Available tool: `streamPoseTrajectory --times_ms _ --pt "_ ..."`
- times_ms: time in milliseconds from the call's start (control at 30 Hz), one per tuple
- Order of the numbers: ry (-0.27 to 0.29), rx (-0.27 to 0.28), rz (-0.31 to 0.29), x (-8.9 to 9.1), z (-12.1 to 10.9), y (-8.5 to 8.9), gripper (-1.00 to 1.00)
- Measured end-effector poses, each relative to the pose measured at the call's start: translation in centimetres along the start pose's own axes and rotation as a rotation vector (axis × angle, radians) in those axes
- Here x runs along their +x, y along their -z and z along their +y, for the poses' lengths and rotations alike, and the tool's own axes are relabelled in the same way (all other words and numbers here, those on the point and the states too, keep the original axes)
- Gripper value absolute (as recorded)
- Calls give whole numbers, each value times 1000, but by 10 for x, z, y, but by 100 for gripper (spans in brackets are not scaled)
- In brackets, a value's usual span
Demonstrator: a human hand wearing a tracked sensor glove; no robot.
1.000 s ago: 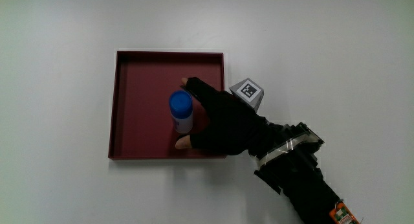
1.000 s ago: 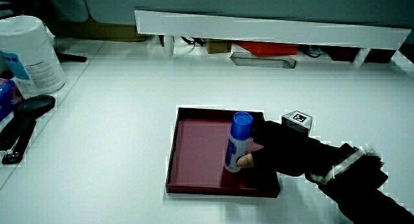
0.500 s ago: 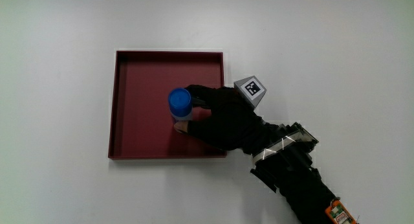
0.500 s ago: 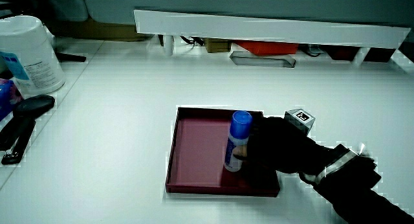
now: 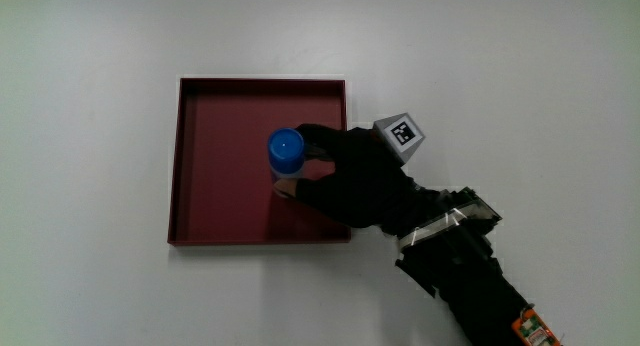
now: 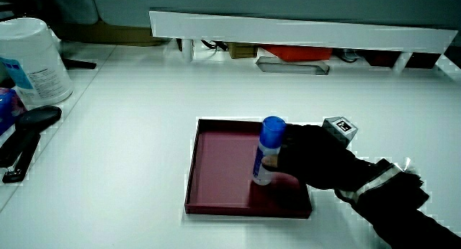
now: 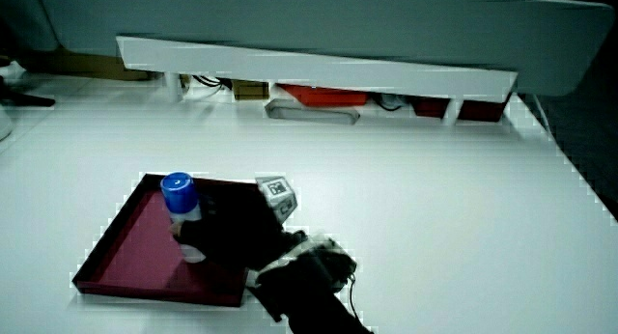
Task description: Pick glue from plate
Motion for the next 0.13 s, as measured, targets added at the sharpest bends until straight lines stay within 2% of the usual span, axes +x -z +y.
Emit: streamPoseTrajectory --times_ms 67,100,133 --pt "-13 23 -14 -6 -6 -10 100" --pt "-14 39 -49 -8 -9 -15 100" --pt "-20 46 -15 -11 -13 -18 100"
